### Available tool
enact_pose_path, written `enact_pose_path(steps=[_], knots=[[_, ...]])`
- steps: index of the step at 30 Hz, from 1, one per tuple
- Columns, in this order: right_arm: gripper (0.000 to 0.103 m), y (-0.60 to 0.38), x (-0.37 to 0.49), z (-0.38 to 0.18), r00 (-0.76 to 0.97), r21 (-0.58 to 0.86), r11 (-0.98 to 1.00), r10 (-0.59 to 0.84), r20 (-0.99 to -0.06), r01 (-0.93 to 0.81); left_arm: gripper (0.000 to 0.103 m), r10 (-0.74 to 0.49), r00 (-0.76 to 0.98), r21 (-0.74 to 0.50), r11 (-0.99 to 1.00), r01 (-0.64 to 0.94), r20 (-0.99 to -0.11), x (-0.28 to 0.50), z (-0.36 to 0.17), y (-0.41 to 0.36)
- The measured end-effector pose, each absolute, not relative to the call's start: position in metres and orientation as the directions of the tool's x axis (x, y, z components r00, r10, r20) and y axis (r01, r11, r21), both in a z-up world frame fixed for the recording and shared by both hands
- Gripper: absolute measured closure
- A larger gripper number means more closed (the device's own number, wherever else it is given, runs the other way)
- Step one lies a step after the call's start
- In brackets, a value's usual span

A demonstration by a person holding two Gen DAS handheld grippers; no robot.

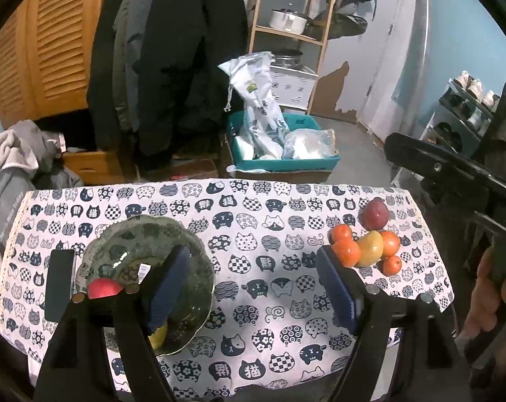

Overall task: Organize fruits
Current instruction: 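Withdraw both tools from the glass bowl back toward the fruit cluster, then move the right tool onto a small mandarin while the left tool approaches a large orange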

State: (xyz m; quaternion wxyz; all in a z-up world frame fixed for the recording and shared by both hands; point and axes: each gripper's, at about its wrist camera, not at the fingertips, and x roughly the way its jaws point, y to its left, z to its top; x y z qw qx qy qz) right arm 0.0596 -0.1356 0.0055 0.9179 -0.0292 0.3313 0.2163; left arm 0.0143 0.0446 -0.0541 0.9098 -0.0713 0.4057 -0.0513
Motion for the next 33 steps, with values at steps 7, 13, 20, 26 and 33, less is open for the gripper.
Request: enact_pose_path(steps=[7,13,20,26,33], knots=[[0.025,-0.161,0.057,0.003,0.697,0.080,0.918,0.350,-0.626,-0.389,0.024,-0.177,0.656,-0.179,0.982,0.065,-0.734,0.021,-0.052,0.024],[0.025,-0.187,0.058,-0.006,0.702,0.078,0.934,0.315,-0.639,-0.348,0.023,-0.195,0.642,-0.170,0.980,0.102,-0.741,0.026,-0.055,0.003],[0.025,-0.218,0.058,-0.017,0.705,0.064,0.950,0.270,-0.655,-0.304,0.023,-0.231,0.609,-0.189,0.973,0.133,-0.759,0.036,-0.062,-0.021],[0.025,-0.246,0.061,-0.028,0.702,0.055,0.965,0.226,-0.675,-0.258,0.023,-0.242,0.590,-0.177,0.970,0.167,-0.770,0.044,-0.068,-0.045],[0.025,-0.278,0.065,-0.040,0.694,0.058,0.977,0.187,-0.695,-0.205,0.023,-0.256,0.556,-0.179,0.965,0.190,-0.791,0.055,-0.080,-0.064]])
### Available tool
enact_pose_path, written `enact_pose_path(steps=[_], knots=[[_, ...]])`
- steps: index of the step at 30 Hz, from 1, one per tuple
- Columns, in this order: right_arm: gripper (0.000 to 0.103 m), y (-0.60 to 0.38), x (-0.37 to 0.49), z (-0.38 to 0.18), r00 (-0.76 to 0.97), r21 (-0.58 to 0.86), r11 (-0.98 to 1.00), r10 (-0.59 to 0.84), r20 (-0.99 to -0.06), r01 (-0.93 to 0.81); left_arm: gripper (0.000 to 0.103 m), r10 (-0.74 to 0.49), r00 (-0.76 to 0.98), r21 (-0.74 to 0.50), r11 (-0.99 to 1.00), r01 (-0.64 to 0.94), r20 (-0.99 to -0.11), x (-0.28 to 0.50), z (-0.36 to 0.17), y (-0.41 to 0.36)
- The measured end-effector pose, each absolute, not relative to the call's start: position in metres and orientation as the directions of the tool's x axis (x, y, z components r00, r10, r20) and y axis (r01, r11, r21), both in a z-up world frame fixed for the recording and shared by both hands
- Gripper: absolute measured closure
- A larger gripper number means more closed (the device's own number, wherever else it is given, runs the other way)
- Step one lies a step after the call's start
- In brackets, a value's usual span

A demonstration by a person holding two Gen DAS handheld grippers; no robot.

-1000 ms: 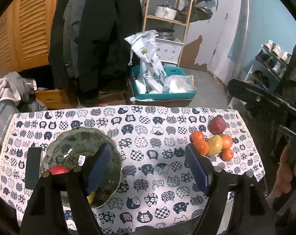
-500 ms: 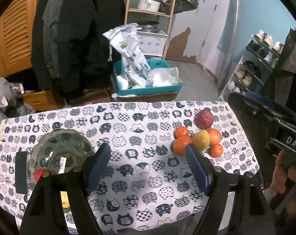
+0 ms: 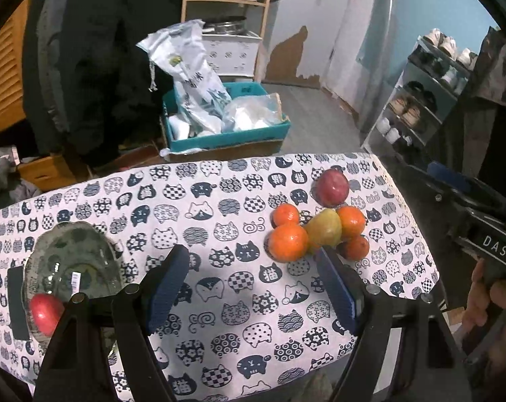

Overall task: Organize fruits
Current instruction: 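Move the right tool onto a small mandarin while the left tool approaches a large orange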

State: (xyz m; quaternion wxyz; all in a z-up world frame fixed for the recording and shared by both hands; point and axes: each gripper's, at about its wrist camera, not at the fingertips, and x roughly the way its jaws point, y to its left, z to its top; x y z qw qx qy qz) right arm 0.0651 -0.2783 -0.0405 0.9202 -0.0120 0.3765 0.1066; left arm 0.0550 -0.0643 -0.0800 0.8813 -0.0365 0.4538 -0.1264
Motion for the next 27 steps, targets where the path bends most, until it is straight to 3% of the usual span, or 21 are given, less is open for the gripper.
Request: enact_pose_path(steps=[9,27], knots=[[0.025,-0.308,0.072,-0.059,0.673,0.058,0.987,0.143,-0.726,-0.148,0.023,-0.262,0.516,-0.172,0.961,0.217,-0.816,0.072,-0.098,-0.090],[0.025,-0.346,0.108,-0.147,0.509,0.085,0.996,0.092,-0.856,-0.036,0.023,-0.230,0.422,-0.145,0.964,0.225,-0.877,0.114,-0.159,-0.114]])
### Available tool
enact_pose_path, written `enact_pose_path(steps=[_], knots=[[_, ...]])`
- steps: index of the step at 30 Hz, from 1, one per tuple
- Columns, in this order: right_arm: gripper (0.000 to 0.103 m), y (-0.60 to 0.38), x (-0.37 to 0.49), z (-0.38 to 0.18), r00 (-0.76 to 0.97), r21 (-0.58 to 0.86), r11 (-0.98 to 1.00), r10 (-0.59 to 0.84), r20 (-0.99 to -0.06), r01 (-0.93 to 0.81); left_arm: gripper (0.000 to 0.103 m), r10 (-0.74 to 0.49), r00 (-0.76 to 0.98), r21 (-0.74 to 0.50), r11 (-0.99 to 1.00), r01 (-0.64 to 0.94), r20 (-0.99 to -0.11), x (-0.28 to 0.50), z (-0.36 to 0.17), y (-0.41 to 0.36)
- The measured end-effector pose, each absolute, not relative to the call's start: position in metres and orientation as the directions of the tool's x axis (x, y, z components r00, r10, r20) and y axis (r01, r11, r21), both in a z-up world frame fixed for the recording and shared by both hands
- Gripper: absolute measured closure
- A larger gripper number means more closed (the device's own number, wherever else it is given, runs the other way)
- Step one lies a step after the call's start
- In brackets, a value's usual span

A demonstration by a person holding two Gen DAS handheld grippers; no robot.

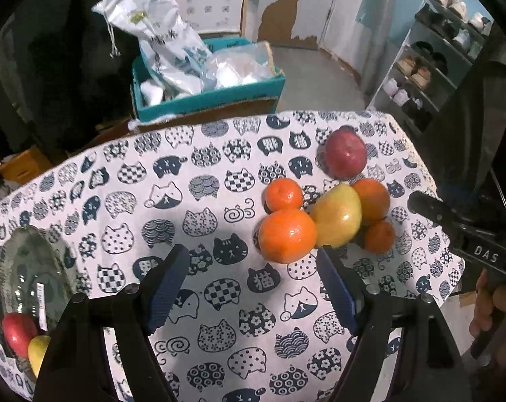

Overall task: Organize fruits
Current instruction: 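Move the right tool onto a small mandarin while the left tool approaches a large orange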

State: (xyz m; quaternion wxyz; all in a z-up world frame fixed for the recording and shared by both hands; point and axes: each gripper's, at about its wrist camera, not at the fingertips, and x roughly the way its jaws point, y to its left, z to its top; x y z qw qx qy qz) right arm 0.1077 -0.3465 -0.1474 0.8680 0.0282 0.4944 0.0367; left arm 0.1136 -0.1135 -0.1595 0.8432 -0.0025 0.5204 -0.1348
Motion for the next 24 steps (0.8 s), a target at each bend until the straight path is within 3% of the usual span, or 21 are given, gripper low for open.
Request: enact_pose_path(steps=[19,24], knots=[[0.025,-0.364,0.119,-0.241,0.306,0.089,0.996,0.086,-0.948,-0.005,0.023,-0.283,0.316,-0.210,0.946,0.245,-0.906,0.140,-0.212,-0.131],[0.042,-0.363,0.122,-0.255,0.291,0.110,0.994,0.110,-0.950,-0.017,0.023,-0.310,0.295,-0.239,0.938,0.253,-0.904,0.145,-0.220,-0.137]])
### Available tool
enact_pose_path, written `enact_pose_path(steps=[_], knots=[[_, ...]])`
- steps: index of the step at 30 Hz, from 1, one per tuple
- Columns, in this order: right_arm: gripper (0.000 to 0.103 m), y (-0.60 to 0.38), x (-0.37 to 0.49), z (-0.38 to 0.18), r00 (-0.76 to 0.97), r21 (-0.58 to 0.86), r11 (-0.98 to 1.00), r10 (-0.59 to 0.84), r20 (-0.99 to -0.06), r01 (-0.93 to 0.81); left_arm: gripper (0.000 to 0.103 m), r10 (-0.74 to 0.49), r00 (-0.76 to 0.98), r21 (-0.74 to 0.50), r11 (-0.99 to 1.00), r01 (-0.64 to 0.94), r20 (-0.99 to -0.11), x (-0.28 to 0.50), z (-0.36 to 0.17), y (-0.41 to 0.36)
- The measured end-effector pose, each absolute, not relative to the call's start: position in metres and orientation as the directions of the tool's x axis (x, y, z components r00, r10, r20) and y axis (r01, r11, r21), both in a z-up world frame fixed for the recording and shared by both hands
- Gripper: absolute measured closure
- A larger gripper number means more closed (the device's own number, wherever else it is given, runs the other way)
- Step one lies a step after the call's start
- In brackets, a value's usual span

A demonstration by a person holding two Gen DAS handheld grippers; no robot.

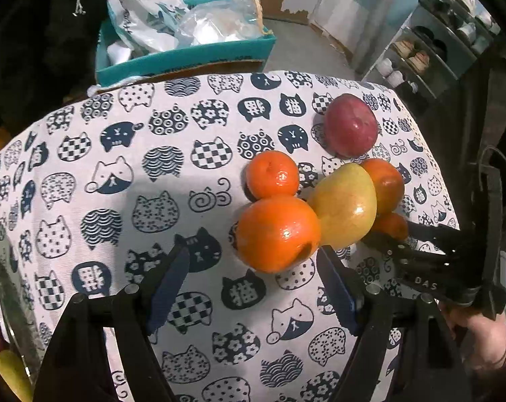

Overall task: Organize fruits
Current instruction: 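Move the right tool onto a small mandarin while the left tool approaches a large orange, then close the right tool on the mandarin while the left tool closes on the large orange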

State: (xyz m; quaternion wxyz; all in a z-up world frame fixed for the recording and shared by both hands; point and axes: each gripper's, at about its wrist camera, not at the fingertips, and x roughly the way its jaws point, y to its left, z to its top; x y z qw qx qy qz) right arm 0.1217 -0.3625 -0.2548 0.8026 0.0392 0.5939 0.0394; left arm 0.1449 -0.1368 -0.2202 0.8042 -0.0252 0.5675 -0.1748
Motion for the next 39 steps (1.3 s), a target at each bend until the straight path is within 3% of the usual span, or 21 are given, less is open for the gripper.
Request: enact_pose_path(steps=[4,30,32,33,39], knots=[[0.056,-0.357,0.123,-0.257,0.298,0.118,0.992,0.125,-0.946,-0.044,0.023,-0.317,0.283,-0.241,0.931,0.273,-0.905,0.148,-0.227,-0.144],[0.057,-0.366,0.117,-0.235,0.338,0.132,0.991,0.130,-0.932,-0.019,0.023,-0.369,0.225,-0.300,0.910,0.288,-0.902,0.161,-0.264,-0.156],[0.057,-0.365,0.117,-0.235,0.339,0.131,0.991,0.131,-0.932,-0.022,0.027,-0.384,0.226,-0.315,0.904,0.289,-0.895,0.161,-0.263,-0.153],[0.057,-0.364,0.116,-0.234,0.341,0.129,0.991,0.130,-0.931,-0.025,0.037,-0.402,0.227,-0.330,0.896,0.299,-0.887,0.160,-0.261,-0.152],[0.057,-0.362,0.115,-0.230,0.353,0.123,0.992,0.127,-0.927,-0.033,0.039,-0.354,0.257,-0.262,0.906,0.332,-0.899,0.153,-0.256,-0.159]])
